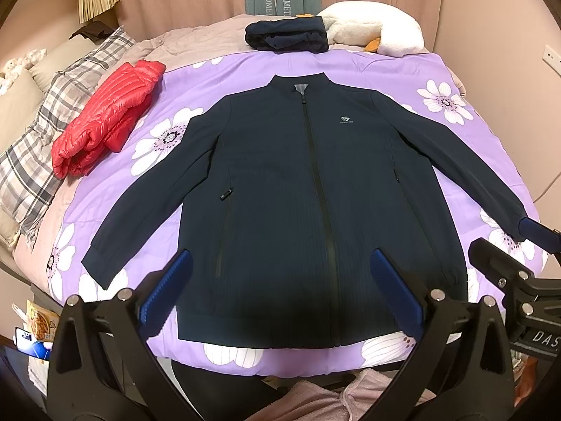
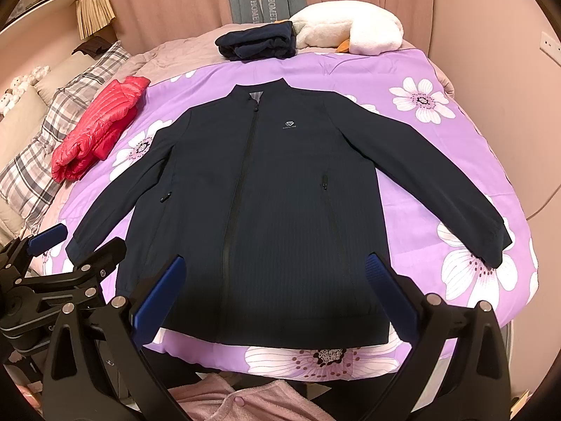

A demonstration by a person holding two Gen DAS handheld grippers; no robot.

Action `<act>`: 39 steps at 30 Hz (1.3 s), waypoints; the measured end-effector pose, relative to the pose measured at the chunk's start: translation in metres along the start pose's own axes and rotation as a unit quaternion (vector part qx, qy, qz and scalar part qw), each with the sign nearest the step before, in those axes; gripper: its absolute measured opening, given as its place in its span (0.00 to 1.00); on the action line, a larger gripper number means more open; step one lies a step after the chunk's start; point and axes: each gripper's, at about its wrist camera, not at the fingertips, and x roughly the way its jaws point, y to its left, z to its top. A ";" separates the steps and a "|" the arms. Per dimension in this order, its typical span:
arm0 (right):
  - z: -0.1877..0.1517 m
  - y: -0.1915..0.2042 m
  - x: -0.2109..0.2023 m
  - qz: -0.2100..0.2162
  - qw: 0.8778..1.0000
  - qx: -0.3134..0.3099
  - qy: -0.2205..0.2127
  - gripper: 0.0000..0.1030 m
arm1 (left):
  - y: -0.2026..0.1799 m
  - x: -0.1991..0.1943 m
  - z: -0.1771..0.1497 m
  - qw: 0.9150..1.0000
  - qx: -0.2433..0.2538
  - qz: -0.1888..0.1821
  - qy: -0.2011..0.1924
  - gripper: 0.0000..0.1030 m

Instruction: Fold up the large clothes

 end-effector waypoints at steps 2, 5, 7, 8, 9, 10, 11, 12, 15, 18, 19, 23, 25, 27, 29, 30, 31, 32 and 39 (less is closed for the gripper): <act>0.000 0.000 0.000 0.000 1.000 0.000 -0.001 0.99 | 0.000 0.000 -0.001 1.000 0.001 0.000 -0.001 0.98; 0.001 0.001 0.001 -0.001 1.000 0.000 0.000 0.99 | 0.000 0.000 -0.001 1.000 0.001 0.001 -0.001 0.98; 0.001 0.001 0.001 -0.001 1.000 0.000 0.000 0.99 | 0.001 0.000 -0.001 1.000 0.001 0.000 -0.001 0.98; 0.001 0.002 0.001 -0.001 1.000 0.000 0.000 0.99 | 0.001 0.001 0.000 1.000 0.001 0.001 -0.001 0.98; 0.001 0.002 0.001 -0.001 1.000 0.000 0.000 0.99 | 0.001 0.000 0.000 1.000 0.001 0.002 -0.002 0.98; 0.001 0.002 0.001 0.000 1.000 0.000 -0.001 0.99 | 0.001 0.000 0.000 1.000 0.001 0.002 -0.002 0.98; 0.002 0.002 0.001 -0.001 1.000 -0.001 -0.001 0.99 | 0.002 0.000 0.001 1.000 0.001 0.001 -0.002 0.98; 0.001 0.002 0.001 -0.001 1.000 -0.001 -0.001 0.99 | 0.002 0.000 0.002 1.000 0.002 0.001 -0.002 0.98; 0.001 0.002 0.001 0.000 1.000 -0.001 -0.001 0.99 | 0.002 -0.001 0.002 1.000 0.001 0.001 -0.002 0.98; 0.001 0.002 0.001 0.001 1.000 0.000 -0.001 0.99 | 0.002 -0.001 0.003 1.000 0.002 0.002 -0.002 0.98; 0.001 0.002 0.001 0.001 1.000 -0.001 -0.001 0.99 | 0.003 -0.001 0.004 1.000 0.001 0.002 -0.002 0.98; 0.002 0.003 0.002 0.001 1.000 0.000 -0.001 0.99 | 0.002 -0.001 0.003 1.000 0.002 0.002 -0.002 0.98; 0.001 0.003 0.001 0.000 1.000 -0.001 -0.002 0.99 | 0.002 -0.001 0.004 1.000 0.003 0.001 -0.002 0.98; 0.001 0.003 0.002 0.001 1.000 -0.001 -0.001 0.99 | 0.002 -0.001 0.003 1.000 0.002 0.002 -0.003 0.98; 0.001 0.003 0.002 0.001 1.000 -0.002 -0.001 0.99 | 0.002 0.000 0.003 1.000 0.002 0.002 -0.002 0.98; 0.002 0.003 0.002 0.001 1.000 -0.002 -0.002 0.99 | 0.002 0.000 0.003 1.000 0.002 0.002 -0.002 0.98; 0.002 0.003 0.002 0.002 1.000 -0.001 -0.002 0.99 | 0.002 0.000 0.004 1.000 0.002 0.002 -0.002 0.98; 0.002 0.003 0.002 0.002 1.000 -0.001 -0.002 0.99 | 0.002 0.000 0.004 1.000 0.002 0.002 -0.002 0.98; 0.002 0.002 0.003 0.001 1.000 -0.002 -0.001 0.99 | 0.002 0.001 0.004 1.000 0.002 0.002 -0.002 0.98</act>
